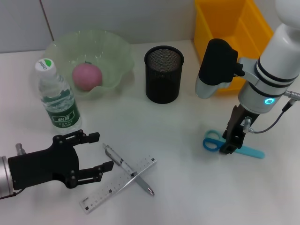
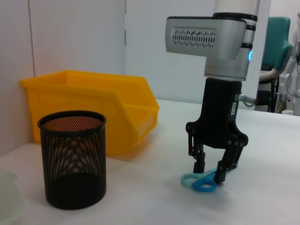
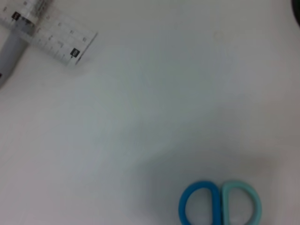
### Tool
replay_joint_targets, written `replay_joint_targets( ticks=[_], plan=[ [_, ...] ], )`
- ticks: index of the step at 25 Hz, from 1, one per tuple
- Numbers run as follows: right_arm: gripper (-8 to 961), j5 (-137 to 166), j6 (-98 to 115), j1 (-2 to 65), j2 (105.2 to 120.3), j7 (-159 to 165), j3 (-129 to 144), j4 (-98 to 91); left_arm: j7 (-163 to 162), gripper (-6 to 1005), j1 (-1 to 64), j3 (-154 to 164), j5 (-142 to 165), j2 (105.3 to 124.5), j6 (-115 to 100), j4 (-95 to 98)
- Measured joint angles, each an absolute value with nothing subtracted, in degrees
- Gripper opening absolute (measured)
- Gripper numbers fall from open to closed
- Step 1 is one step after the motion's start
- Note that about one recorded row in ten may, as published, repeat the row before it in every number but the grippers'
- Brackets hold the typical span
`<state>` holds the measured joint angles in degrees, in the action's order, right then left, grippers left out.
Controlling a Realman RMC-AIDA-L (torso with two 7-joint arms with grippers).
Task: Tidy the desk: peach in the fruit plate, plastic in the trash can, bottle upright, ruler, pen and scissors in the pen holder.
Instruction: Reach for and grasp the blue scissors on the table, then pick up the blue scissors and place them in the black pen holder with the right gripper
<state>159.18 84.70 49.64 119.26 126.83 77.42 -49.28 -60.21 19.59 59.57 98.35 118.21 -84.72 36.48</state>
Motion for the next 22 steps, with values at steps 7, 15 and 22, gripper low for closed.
replay_joint_targets(
  ticks=[7, 15, 22],
  plan=[
    [398, 158.98, 84.38, 49.55, 119.33, 126.83, 77.60, -49.29, -60.21, 798, 19.59, 59.39, 98.35, 118.21, -84.72, 36.48],
    [309, 158.81, 84.38, 49.36, 119.35, 126.83, 78.79, -49.55, -60.21, 799, 19.52, 58.76, 98.35, 118.21, -84.79, 36.48],
    [256, 152.93, 89.16, 47.40, 119.04, 127.05, 71.96, -60.80, -60.21, 799, 19.27, 58.43, 98.35, 118.21, -85.11, 36.48]
  ],
)
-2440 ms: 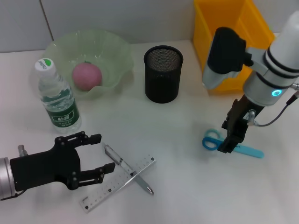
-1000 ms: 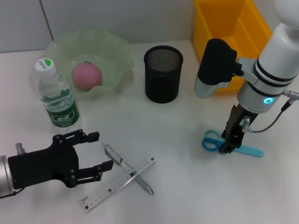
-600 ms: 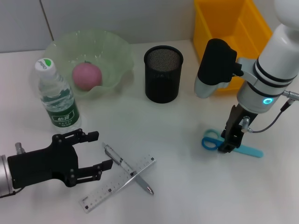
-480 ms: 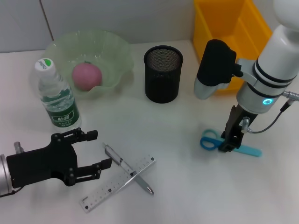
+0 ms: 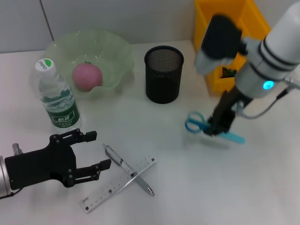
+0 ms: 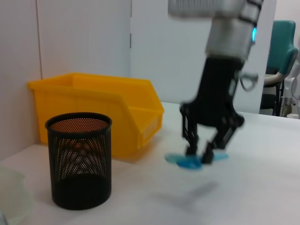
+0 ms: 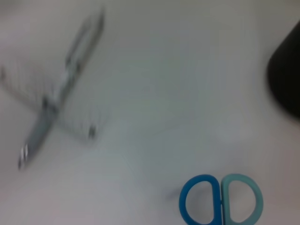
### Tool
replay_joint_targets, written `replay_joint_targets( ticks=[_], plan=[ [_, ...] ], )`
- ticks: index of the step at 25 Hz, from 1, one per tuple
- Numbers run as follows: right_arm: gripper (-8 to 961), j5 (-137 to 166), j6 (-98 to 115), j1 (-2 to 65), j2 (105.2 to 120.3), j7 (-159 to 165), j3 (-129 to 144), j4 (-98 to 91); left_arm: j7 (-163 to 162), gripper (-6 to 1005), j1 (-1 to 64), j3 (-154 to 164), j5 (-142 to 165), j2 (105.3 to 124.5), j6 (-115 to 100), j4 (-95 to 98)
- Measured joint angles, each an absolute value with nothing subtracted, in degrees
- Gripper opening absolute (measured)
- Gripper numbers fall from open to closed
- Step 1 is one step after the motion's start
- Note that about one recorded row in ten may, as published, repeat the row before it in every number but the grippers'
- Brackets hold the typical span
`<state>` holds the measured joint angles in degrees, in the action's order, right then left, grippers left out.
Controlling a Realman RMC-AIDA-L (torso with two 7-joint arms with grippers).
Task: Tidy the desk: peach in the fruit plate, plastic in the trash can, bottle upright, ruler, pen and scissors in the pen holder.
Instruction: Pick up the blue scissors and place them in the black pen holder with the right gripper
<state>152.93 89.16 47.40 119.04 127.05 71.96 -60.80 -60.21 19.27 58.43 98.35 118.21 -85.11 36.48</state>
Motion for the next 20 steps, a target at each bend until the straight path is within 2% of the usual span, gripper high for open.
replay_joint_targets(
  ticks=[6, 10, 15, 20],
  plan=[
    [264, 144.93, 89.94, 44.08, 119.01, 126.54, 65.52, -72.31, -60.20, 798, 19.18, 58.33, 98.35, 118.18, -85.16, 36.48],
    [274, 132.35, 82.82, 40.12, 119.06, 122.32, 62.01, -75.99, -60.21, 798, 19.19, 58.33, 98.35, 118.15, -85.22, 36.48],
    [286, 120.05, 72.95, 37.27, 119.20, 115.56, 62.80, -72.42, -60.21, 798, 19.33, 58.35, 98.36, 118.13, -85.51, 36.48],
    [298, 111.91, 66.37, 37.54, 119.24, 108.89, 63.25, -64.32, -60.21, 799, 19.47, 58.36, 98.47, 118.03, -85.61, 36.48]
  ],
)
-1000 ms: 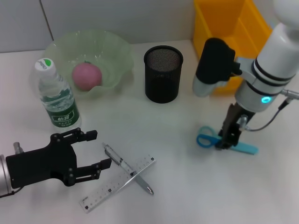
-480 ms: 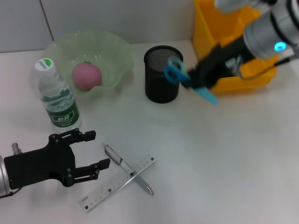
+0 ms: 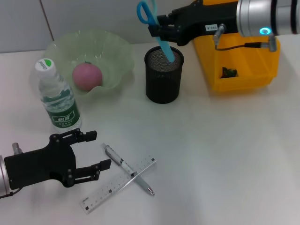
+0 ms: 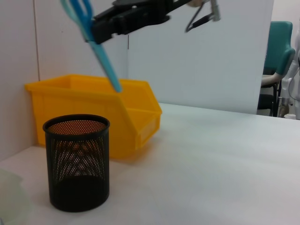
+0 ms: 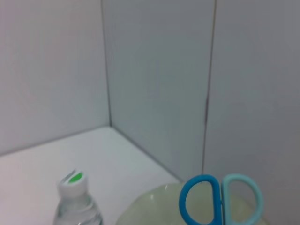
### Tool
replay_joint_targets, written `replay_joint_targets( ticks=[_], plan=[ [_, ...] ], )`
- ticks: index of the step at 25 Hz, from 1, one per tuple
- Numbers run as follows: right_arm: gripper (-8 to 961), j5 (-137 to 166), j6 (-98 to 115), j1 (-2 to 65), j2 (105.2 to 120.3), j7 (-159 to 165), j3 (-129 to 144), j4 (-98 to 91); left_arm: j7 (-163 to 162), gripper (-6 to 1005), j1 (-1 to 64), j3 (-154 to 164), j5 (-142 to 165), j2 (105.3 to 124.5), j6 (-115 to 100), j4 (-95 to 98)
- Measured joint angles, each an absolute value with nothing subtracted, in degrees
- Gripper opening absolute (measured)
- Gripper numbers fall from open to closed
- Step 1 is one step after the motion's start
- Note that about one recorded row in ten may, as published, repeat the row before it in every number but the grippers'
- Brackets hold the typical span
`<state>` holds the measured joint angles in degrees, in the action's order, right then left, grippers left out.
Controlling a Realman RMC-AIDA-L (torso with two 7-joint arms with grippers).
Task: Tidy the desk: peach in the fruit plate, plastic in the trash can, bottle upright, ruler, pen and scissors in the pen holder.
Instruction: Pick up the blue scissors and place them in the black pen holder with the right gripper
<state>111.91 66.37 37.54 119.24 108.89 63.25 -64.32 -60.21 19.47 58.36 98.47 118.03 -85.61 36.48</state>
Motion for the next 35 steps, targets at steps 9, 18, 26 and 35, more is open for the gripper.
replay_joint_targets(
  ticks=[9, 18, 26, 35],
  plan=[
    [320, 103.51, 55.33, 38.39, 119.27, 99.19, 66.35, -54.23, -60.21, 799, 19.60, 58.36, 98.61, 117.96, -85.61, 36.60],
    [342, 97.14, 49.90, 40.11, 119.35, 91.71, 67.11, -45.61, -60.21, 799, 19.78, 58.34, 98.64, 117.94, -85.56, 36.63],
    [362, 91.31, 47.05, 40.76, 119.52, 85.88, 67.17, -39.59, -61.84, 798, 20.01, 58.26, 98.41, 117.95, -85.58, 37.15],
    [384, 90.50, 44.87, 41.11, 119.55, 84.89, 67.78, -36.15, -62.97, 798, 20.37, 57.96, 98.35, 117.95, -85.61, 37.30]
  ],
)
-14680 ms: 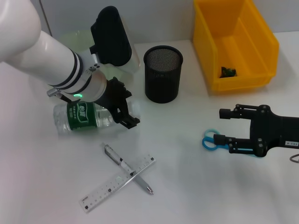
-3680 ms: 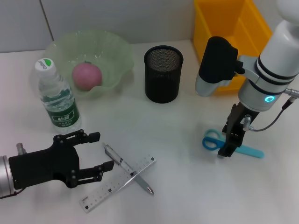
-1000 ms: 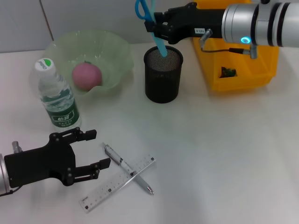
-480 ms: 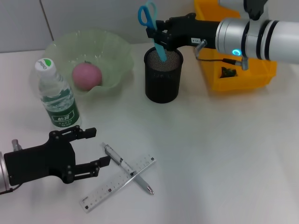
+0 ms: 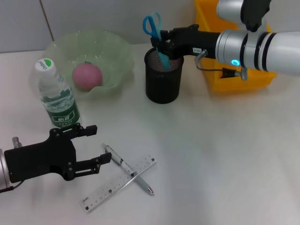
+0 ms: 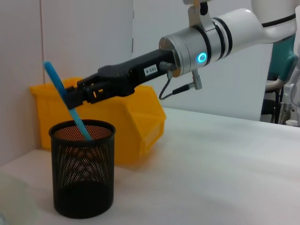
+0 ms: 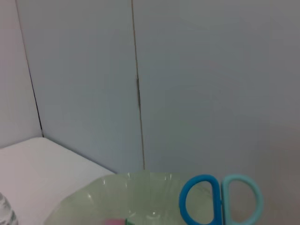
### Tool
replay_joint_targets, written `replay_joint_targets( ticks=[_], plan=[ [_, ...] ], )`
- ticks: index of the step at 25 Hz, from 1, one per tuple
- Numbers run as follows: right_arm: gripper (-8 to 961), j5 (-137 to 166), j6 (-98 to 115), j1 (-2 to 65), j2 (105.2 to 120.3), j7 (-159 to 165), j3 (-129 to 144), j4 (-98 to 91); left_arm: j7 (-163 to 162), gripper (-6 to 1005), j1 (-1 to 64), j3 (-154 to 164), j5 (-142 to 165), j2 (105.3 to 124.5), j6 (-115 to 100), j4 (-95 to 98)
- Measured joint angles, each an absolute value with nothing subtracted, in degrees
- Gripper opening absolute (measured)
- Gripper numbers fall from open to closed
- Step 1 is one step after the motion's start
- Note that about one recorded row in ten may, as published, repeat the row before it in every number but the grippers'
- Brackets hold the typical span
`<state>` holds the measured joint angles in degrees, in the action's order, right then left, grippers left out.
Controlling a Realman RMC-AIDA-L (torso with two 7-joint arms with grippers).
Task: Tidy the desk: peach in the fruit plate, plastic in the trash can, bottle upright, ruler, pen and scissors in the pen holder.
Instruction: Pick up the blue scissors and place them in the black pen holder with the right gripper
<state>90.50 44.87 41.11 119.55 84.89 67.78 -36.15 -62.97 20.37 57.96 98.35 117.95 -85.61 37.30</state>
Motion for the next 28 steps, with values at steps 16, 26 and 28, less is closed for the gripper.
replay_joint_targets(
  ticks=[16, 26, 28],
  plan=[
    [423, 90.50, 45.37, 40.56, 119.36, 85.31, 67.76, -35.69, -63.02, 799, 20.39, 56.87, 98.35, 117.88, -85.60, 37.26],
    [662, 89.83, 46.76, 39.64, 119.34, 85.75, 67.04, -36.18, -63.02, 798, 20.39, 56.76, 98.35, 117.83, -85.66, 37.30],
    [693, 88.48, 47.94, 38.94, 119.23, 86.06, 66.96, -36.59, -63.02, 798, 20.39, 56.76, 98.35, 117.79, -85.68, 37.34]
  ],
)
